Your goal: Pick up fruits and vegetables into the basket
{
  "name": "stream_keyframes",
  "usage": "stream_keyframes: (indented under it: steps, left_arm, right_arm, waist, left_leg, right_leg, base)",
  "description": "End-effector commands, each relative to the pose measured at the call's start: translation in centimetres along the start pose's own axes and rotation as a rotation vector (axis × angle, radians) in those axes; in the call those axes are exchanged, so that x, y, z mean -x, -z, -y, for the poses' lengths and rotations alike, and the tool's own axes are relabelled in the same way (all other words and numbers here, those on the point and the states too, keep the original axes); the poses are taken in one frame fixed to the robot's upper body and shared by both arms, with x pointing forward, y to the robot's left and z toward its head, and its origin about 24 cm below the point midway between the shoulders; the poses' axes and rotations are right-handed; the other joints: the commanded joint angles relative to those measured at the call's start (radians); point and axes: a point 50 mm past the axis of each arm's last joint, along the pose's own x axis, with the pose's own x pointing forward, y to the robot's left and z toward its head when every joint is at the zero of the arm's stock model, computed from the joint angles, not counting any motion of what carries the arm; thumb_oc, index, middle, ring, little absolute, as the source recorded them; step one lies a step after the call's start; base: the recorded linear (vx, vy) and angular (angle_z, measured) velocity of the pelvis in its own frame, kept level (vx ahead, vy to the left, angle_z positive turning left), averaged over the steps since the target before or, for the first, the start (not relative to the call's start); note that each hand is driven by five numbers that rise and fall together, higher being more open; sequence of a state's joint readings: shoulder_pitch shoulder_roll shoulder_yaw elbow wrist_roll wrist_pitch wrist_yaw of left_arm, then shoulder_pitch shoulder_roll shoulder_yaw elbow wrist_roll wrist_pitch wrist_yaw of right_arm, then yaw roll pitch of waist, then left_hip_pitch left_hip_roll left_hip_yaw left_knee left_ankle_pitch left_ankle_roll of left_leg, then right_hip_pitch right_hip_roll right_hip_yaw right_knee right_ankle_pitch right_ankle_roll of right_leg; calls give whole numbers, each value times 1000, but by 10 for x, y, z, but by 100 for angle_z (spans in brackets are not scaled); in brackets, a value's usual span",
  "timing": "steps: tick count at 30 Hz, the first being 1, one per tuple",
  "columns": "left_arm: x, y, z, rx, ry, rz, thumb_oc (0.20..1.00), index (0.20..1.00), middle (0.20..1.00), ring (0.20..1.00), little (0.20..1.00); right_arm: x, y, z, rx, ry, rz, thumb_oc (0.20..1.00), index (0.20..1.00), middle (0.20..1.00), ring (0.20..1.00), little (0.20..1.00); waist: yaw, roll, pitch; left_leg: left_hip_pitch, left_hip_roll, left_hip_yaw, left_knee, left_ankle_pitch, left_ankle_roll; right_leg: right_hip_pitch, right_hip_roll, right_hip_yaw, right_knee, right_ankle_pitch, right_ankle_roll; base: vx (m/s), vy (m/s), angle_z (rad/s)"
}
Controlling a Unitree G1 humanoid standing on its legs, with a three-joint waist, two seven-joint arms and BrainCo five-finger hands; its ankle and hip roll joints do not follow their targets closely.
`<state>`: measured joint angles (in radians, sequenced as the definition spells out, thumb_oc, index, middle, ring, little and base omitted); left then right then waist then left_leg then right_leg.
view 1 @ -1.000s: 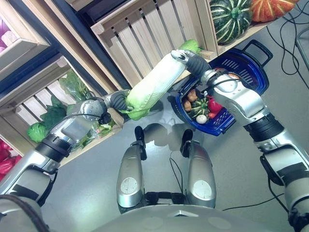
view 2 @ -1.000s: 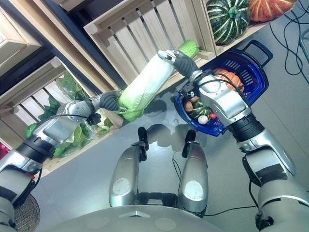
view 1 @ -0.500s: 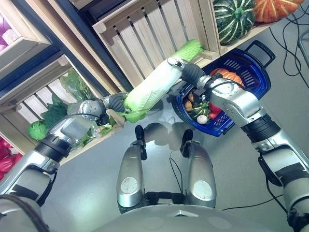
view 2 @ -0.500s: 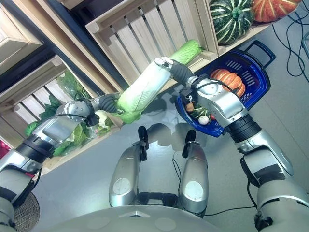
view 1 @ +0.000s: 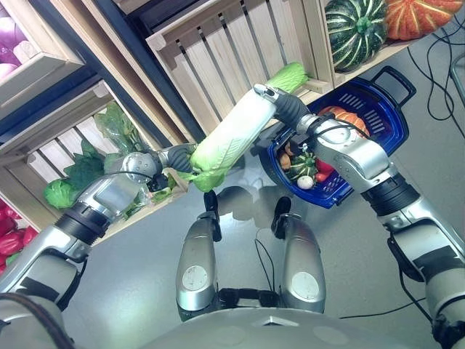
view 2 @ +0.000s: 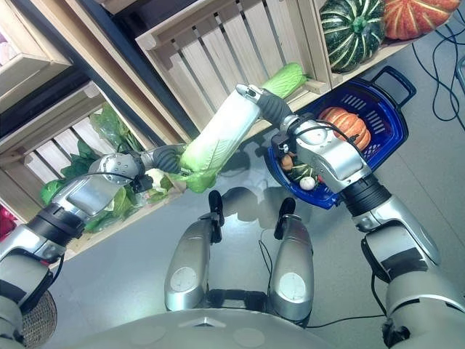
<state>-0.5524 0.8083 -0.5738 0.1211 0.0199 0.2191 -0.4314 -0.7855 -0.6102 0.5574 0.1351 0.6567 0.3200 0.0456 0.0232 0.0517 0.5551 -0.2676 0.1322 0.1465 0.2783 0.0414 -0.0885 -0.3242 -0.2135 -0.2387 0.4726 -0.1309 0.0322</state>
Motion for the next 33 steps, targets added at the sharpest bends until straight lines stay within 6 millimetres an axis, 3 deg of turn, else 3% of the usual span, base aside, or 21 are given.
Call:
stream_keyframes:
  steps: [1, 6, 8, 9, 10, 19, 33]
  left_arm:
    - [2, -72, -14, -53, -43, 316, 200, 200, 200, 200, 200]
    - [0, -70, -10, -3, -4, 302, 200, 200, 200, 200, 200]
    - [-1, -69, -8, 25, 7, 295, 341, 341, 341, 341, 341]
    - [-2, -66, -6, 49, 17, 284, 887, 887, 887, 887, 887]
    - [-3, -65, -4, 62, 33, 277, 1000, 1000, 1000, 1000, 1000]
    - [-7, -45, 14, 223, 119, 215, 1000, 1000, 1000, 1000, 1000]
    - [-3, -18, 42, 351, 197, 143, 1000, 1000, 1000, 1000, 1000]
  right_arm:
    - [-7, -28, -64, -176, -281, 190, 200, 200, 200, 200, 200]
    - [-7, -24, -65, -240, -289, 181, 200, 200, 200, 200, 200]
    - [-7, -23, -63, -259, -278, 181, 200, 200, 200, 200, 200]
    - [-7, -22, -60, -278, -268, 184, 200, 200, 200, 200, 200]
    - [-6, -22, -59, -287, -263, 184, 200, 200, 200, 200, 200]
    - [3, -12, -33, -429, -194, 191, 200, 200, 200, 200, 200]
    - [35, 33, 15, -688, -32, 215, 200, 200, 200, 200, 200]
  waist:
    - [-13, -22, -39]
    - [-15, -17, -38]
    - [-16, -16, -37]
    - [-17, -16, -37]
    - [-17, -16, -38]
    - [-30, -22, -40]
    - [-61, -34, -37]
  left_leg:
    - [23, -37, 50, 75, -131, 35]
    - [25, -40, 51, 73, -129, 34]
    - [24, -40, 52, 73, -130, 35]
    - [25, -39, 54, 73, -130, 35]
    - [25, -38, 55, 73, -130, 34]
    - [29, -30, 62, 72, -131, 36]
    - [24, -12, 78, 64, -129, 40]
  right_leg:
    - [64, -4, 13, -127, 49, 48]
    - [64, -8, 12, -128, 51, 49]
    - [64, -9, 11, -128, 51, 49]
    - [65, -9, 10, -129, 51, 49]
    - [65, -9, 9, -129, 52, 49]
    - [64, 1, 9, -128, 54, 50]
    - [47, 25, 10, -125, 56, 48]
  base:
    - [0, 0, 0]
    - [0, 0, 0]
    - [0, 0, 0]
    - [0, 0, 0]
    - [0, 0, 0]
    - [-1, -16, 0]
    - [-18, -54, -3]
